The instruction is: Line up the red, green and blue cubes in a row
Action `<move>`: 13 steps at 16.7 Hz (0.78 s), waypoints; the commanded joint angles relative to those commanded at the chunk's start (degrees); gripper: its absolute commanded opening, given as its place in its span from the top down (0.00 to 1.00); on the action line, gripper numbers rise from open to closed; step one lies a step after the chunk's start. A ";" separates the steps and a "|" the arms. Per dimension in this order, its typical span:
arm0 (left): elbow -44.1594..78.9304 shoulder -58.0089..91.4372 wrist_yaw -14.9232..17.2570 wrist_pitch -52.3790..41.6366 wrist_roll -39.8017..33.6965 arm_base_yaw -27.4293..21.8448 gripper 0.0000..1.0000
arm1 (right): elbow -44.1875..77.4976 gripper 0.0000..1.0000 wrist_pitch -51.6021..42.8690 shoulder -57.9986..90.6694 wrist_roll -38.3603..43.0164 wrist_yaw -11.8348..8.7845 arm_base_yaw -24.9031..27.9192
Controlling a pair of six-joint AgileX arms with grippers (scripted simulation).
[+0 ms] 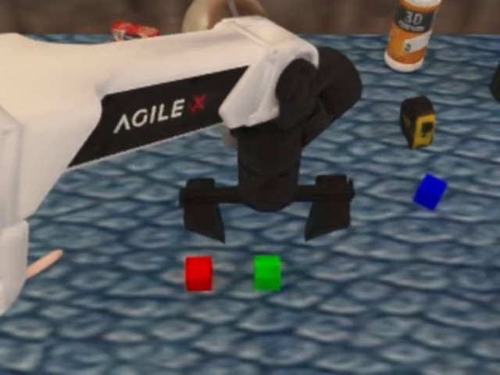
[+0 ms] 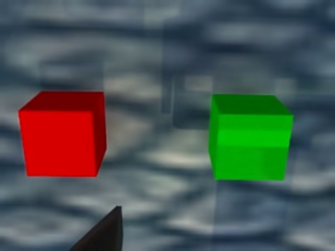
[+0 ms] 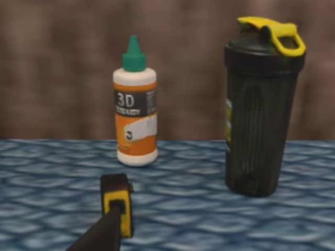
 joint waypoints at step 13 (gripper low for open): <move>-22.26 -25.57 -0.71 14.16 3.71 12.18 0.00 | 24.30 0.00 -15.70 26.72 -10.30 -0.07 3.08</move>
